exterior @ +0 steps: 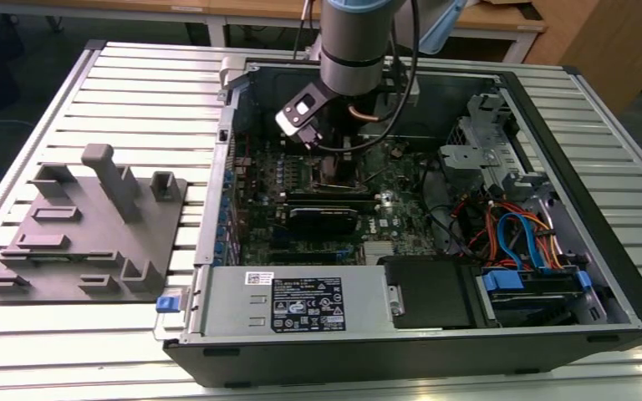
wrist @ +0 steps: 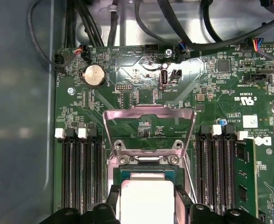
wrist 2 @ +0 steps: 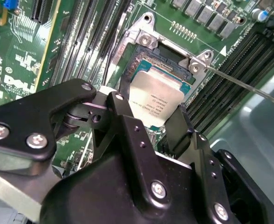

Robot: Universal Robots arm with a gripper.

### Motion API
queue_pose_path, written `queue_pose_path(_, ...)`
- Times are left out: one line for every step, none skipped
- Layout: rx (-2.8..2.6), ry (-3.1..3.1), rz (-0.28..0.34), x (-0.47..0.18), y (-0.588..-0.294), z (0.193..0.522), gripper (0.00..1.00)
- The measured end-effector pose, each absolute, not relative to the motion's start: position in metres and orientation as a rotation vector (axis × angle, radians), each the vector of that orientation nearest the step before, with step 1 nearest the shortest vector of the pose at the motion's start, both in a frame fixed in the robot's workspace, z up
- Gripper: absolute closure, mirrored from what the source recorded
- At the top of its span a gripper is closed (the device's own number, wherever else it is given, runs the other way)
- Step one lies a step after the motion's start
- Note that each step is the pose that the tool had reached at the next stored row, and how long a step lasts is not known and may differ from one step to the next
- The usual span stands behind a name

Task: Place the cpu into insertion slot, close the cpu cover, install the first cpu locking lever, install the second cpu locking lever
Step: 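Place the cpu into insertion slot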

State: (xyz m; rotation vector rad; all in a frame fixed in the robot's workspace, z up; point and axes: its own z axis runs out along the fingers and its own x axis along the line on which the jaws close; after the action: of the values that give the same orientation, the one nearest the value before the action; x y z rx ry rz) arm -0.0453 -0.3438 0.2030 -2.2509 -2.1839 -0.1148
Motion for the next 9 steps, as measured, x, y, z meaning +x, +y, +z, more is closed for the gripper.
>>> queue_pose_path(-2.252, -2.184, -0.116, -0.0453, -0.3439, 0.2016, 0.46)
queue_pose_path(-2.252, -2.185, -0.117, -0.0453, -0.344, 0.2004, 0.46)
queue_pose_path(-2.252, -2.185, -0.117, -0.0454, -0.3441, 0.1996, 0.46)
queue_pose_path(-2.25, -2.188, -0.117, -0.0457, -0.3447, 0.199, 0.46)
queue_pose_path(-2.245, -2.192, -0.118, -0.0461, -0.3453, 0.1985, 0.46)
queue_pose_path(-2.24, -2.198, -0.118, -0.0464, -0.3458, 0.198, 0.46)
queue_pose_path(-2.236, -2.201, -0.118, -0.0466, -0.346, 0.1974, 0.46)
queue_pose_path(-2.236, -2.202, -0.118, -0.0467, -0.3461, 0.197, 0.46)
queue_pose_path(-2.235, -2.202, -0.118, -0.0467, -0.3462, 0.1969, 0.46)
